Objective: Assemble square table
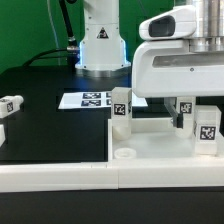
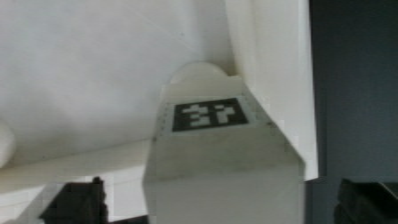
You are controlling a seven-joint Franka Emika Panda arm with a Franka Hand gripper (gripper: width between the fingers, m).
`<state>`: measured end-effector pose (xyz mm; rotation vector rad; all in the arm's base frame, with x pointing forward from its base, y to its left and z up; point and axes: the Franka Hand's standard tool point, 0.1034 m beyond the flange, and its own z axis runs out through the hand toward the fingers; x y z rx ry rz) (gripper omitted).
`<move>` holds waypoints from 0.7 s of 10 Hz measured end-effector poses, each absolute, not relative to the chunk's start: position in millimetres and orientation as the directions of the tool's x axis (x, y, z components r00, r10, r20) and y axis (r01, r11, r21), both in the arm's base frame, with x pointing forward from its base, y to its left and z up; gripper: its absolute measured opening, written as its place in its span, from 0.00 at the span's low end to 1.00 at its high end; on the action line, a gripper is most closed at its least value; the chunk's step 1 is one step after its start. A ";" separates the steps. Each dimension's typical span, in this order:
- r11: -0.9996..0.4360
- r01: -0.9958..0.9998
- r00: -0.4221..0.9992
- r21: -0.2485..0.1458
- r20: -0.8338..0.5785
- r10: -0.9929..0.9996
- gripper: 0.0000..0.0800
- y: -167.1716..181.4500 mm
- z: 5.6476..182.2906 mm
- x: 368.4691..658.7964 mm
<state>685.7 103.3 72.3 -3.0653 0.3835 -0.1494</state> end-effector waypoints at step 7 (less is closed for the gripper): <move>-0.838 -0.540 0.836 -0.084 0.065 -0.545 0.37 100.4 71.6 685.5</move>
Offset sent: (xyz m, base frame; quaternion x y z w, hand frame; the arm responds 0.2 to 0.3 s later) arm 0.0000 0.0000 0.0000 0.0000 0.0000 0.1296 0.9916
